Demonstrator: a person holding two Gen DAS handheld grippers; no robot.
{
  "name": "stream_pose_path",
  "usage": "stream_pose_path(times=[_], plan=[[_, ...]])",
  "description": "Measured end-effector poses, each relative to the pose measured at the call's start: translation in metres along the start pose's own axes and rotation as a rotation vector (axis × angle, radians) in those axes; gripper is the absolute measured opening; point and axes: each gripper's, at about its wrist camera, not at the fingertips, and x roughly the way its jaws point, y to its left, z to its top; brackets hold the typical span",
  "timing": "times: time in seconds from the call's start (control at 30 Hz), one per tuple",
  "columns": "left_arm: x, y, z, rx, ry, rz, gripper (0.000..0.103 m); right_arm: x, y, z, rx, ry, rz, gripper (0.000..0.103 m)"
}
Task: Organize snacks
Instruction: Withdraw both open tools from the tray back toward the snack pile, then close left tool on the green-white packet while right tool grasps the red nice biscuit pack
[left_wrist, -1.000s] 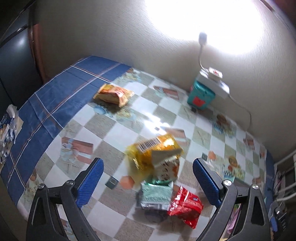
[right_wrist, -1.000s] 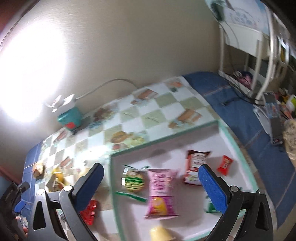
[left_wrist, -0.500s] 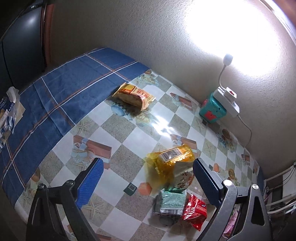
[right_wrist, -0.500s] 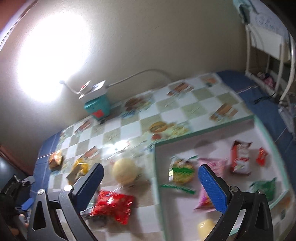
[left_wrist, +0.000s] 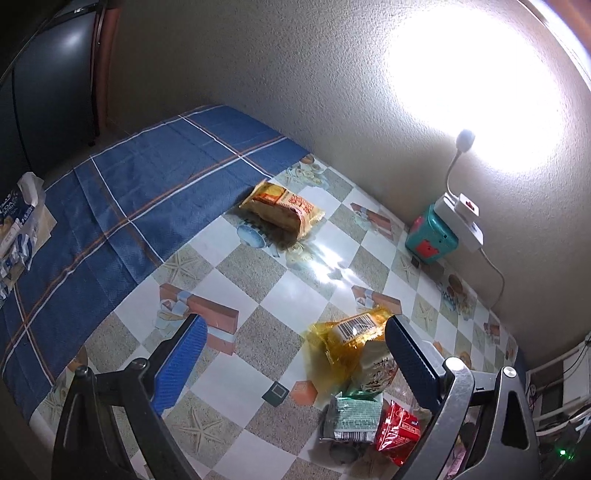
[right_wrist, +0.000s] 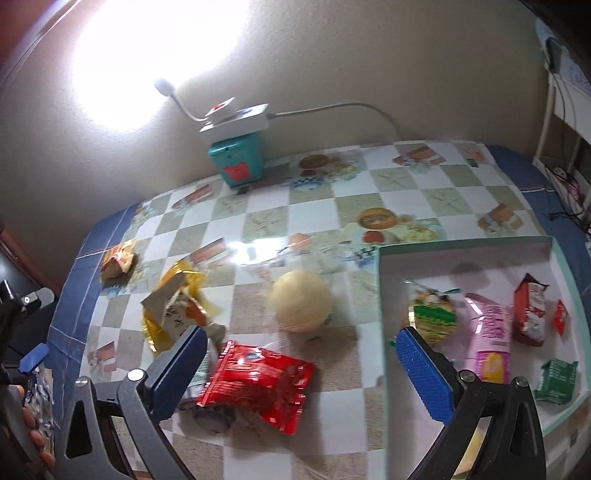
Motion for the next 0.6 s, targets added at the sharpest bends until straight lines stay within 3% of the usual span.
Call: stream_pose_path(times=[0.13, 0.3, 0.6], plan=[[0.000, 0.000, 0.001, -0.003, 0.002, 0.000, 0.097, 0.010, 0.010, -0.005, -0.010, 0.032, 0.024, 0.103], [0.013, 0.000, -0.002, -0.012, 0.051, 0.032, 0.097, 0.024, 0.018, -0.012, -0.025, 0.079, -0.006, 0.103], [0.061, -0.018, -0.030, 0.057, 0.231, 0.033, 0.097, 0.050, 0.018, -0.026, -0.014, 0.183, -0.022, 0.103]])
